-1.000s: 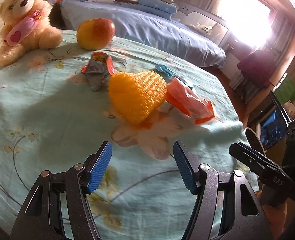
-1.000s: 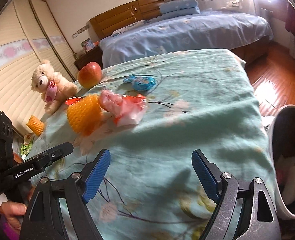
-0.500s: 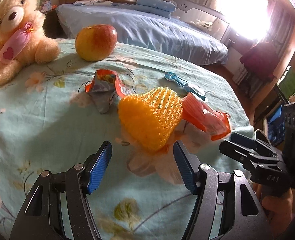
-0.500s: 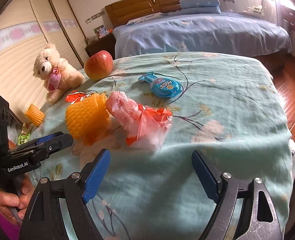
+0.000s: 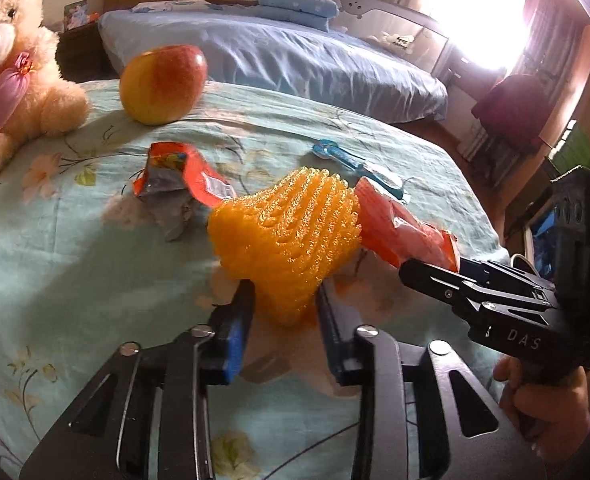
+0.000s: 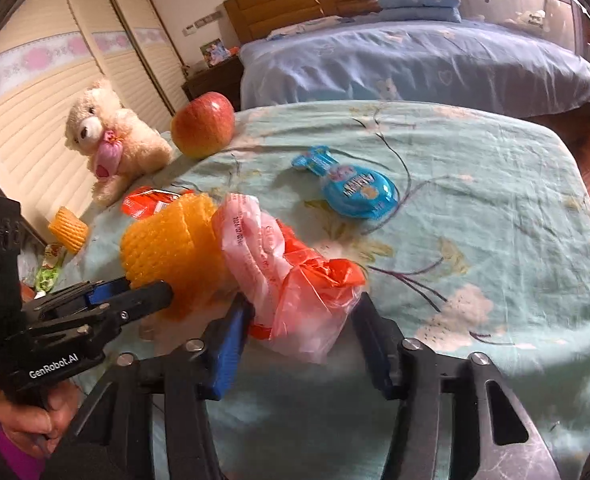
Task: Collect trash
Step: 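Grasp the orange foam net with the left tool while the right tool grasps the red-white plastic bag, then carry the orange foam net and plastic bag over the black bin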
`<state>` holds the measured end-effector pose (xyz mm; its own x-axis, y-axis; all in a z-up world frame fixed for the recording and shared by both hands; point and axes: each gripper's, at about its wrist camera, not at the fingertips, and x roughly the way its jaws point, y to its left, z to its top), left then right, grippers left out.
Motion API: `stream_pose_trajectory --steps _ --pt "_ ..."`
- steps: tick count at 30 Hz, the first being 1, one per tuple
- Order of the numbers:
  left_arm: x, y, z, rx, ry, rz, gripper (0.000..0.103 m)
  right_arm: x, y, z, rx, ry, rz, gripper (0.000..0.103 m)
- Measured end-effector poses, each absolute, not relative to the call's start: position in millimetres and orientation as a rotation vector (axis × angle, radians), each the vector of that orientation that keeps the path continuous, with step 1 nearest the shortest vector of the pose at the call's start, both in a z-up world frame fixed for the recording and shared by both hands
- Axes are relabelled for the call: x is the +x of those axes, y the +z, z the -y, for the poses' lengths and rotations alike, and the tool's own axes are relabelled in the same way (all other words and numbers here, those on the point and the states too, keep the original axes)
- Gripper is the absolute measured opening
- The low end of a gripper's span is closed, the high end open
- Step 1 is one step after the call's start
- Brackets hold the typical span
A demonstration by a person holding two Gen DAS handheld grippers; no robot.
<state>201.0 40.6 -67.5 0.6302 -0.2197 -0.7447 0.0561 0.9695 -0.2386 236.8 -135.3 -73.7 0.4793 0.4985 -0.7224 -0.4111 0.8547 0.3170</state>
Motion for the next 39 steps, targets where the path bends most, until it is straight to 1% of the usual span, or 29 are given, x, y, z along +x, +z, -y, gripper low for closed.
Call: stream_pose_trajectory --steps 2,4,13,39 --pt "198 -66 -39 -0.200 -0.166 -0.872 0.026 234 -73 138 0.113 0.553 -0.913 0.047" --pt "195 -65 -37 -0.205 -0.170 -0.868 0.025 228 -72 143 0.122 0.543 -0.910 0.046" --pt "179 -58 -15 -0.211 -0.224 -0.860 0.025 202 -64 176 0.187 0.463 -0.885 0.046" --pt "157 -48 94 -0.128 -0.441 -0.875 0.025 135 -60 282 0.304 0.219 -0.827 0.046"
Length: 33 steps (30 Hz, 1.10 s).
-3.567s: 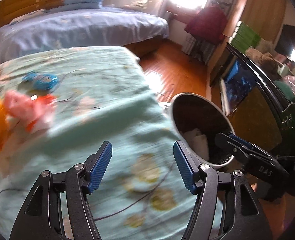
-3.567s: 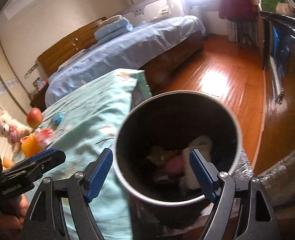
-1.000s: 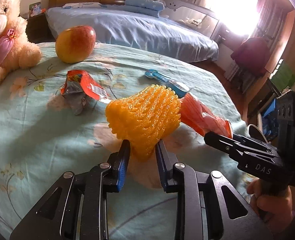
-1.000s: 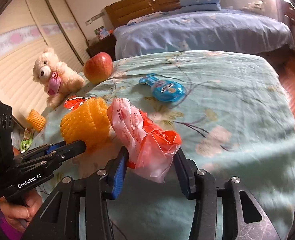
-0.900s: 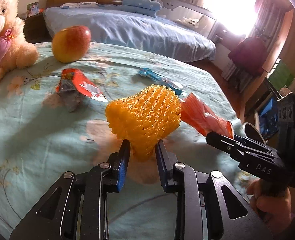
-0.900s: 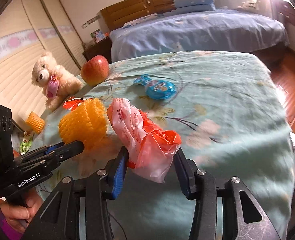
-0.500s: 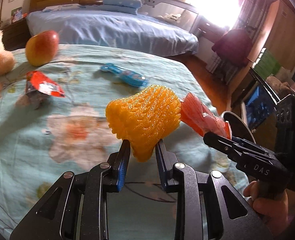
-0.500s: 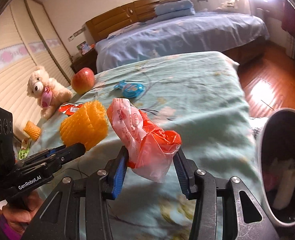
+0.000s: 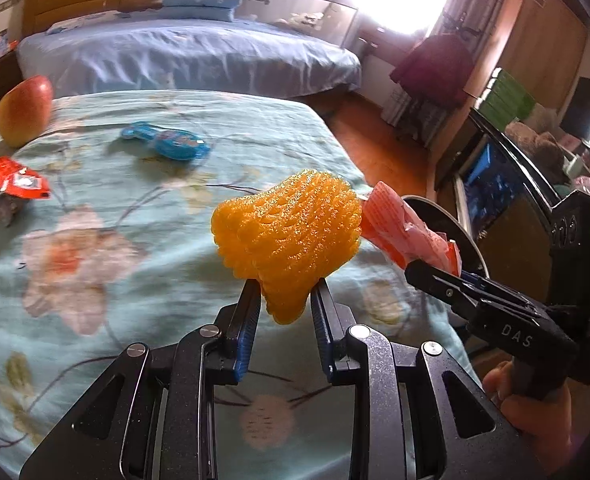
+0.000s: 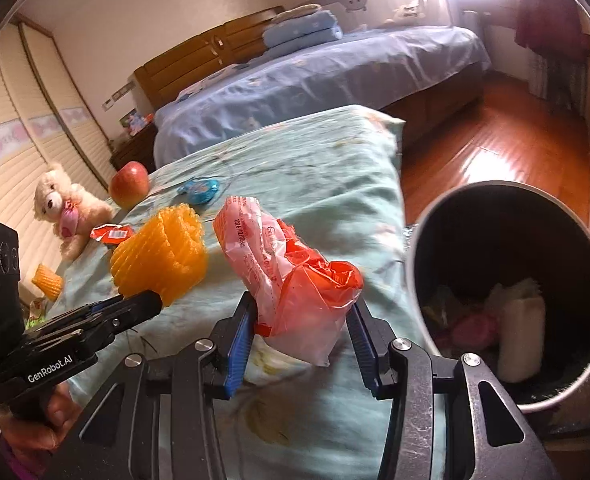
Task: Collect trash
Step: 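Carry the orange foam net and plastic bag over the black bin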
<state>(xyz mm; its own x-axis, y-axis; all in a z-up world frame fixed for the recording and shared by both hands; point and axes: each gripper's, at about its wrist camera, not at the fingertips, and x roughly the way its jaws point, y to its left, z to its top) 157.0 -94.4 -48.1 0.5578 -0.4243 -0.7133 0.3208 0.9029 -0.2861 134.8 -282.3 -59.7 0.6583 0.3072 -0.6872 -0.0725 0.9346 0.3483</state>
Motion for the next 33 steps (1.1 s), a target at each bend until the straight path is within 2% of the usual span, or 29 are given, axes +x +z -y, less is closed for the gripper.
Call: stream_pose_trajectory --steps 33 --pt "148 -40 189 -0.009 -0.571 -0.875 0.025 91 -65 373 0.399 0.009 -0.780 0.046"
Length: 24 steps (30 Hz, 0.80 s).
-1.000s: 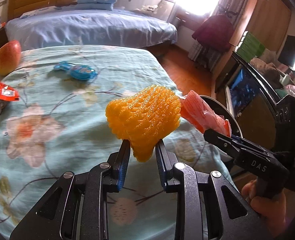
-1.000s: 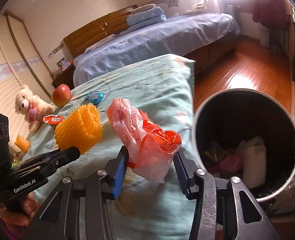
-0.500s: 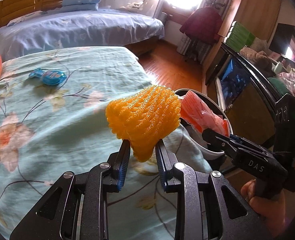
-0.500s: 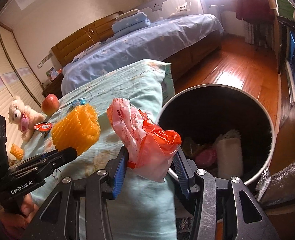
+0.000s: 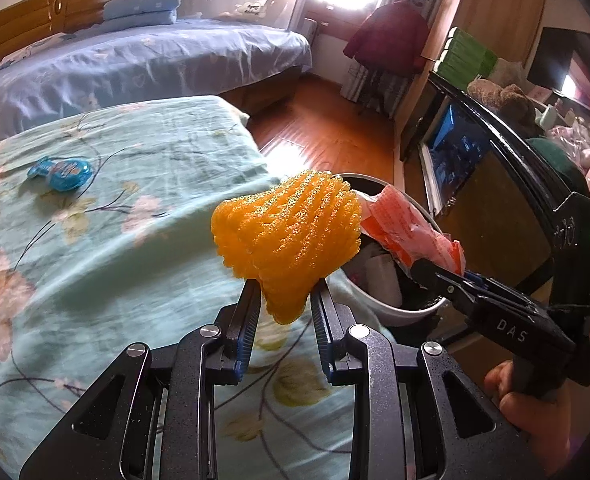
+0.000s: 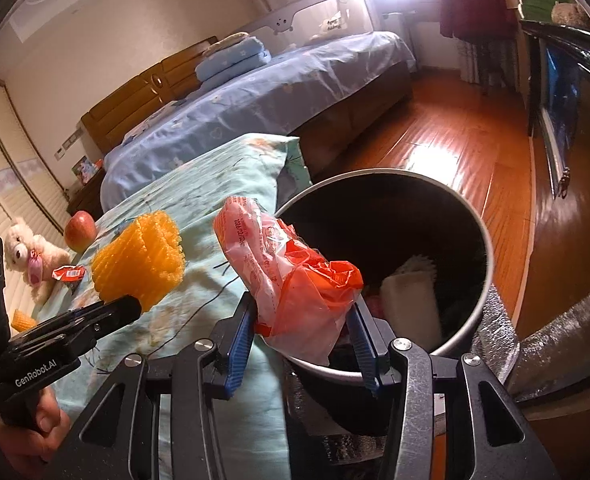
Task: Collect trash
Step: 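Carry the orange foam net and plastic bag over the black bin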
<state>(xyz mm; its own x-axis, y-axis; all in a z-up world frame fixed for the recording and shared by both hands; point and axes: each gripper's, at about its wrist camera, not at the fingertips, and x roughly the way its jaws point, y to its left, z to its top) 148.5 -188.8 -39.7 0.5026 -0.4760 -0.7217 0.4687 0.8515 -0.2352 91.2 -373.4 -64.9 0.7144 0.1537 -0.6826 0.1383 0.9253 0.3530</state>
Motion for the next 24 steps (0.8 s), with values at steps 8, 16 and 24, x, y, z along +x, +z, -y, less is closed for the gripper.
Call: stream_pose_trajectory --steps 8,16,24 --pt "149 -36 209 0.016 -0.591 -0.866 0.025 89 -67 385 0.404 -0.022 -0.774 0.046" --pt "150 -37 230 0.040 -0.609 -0.874 0.025 88 -69 399 0.418 -0.055 -0.768 0.047" --pt "154 -38 244 0.059 -0.621 -0.877 0.025 90 -70 410 0.423 -0.078 -0.766 0.047"
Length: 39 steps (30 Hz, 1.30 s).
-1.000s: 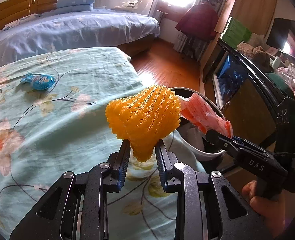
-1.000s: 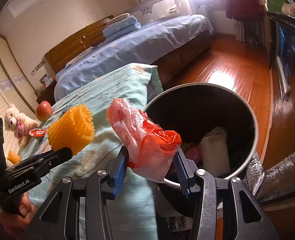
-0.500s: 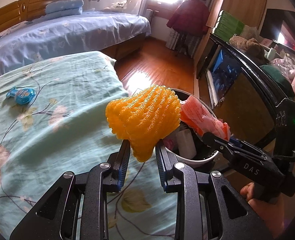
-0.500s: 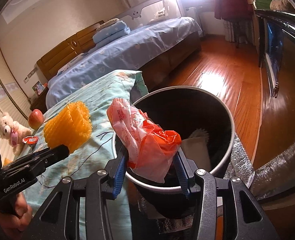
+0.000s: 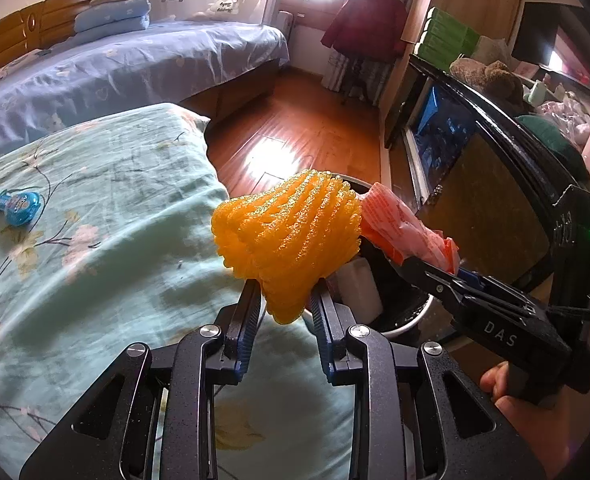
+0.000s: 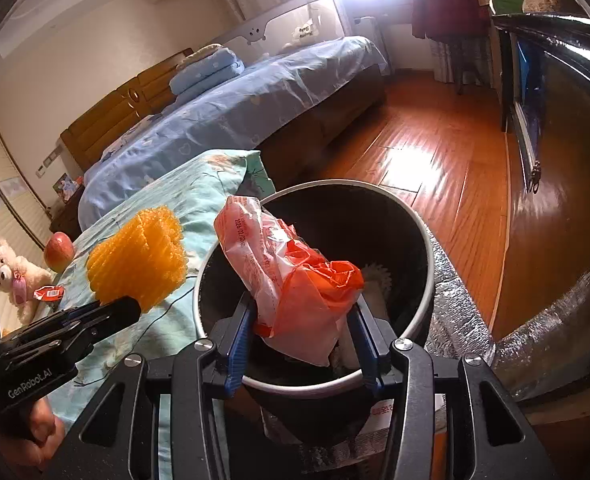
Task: Collect trash
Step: 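Carry the orange foam net and plastic bag over the black bin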
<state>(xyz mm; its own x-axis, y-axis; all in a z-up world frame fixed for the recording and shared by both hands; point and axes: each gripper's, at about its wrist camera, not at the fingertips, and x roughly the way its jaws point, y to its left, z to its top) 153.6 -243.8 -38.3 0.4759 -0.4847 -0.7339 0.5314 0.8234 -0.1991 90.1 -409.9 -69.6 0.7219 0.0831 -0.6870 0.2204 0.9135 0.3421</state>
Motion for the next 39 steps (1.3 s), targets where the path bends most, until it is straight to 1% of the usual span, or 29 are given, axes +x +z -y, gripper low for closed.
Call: stream_pose_trajectory --steps 39 --pt "169 -42 272 0.086 -0.626 -0.888 0.025 112 -74 432 0.409 -0.122 -0.792 0.049"
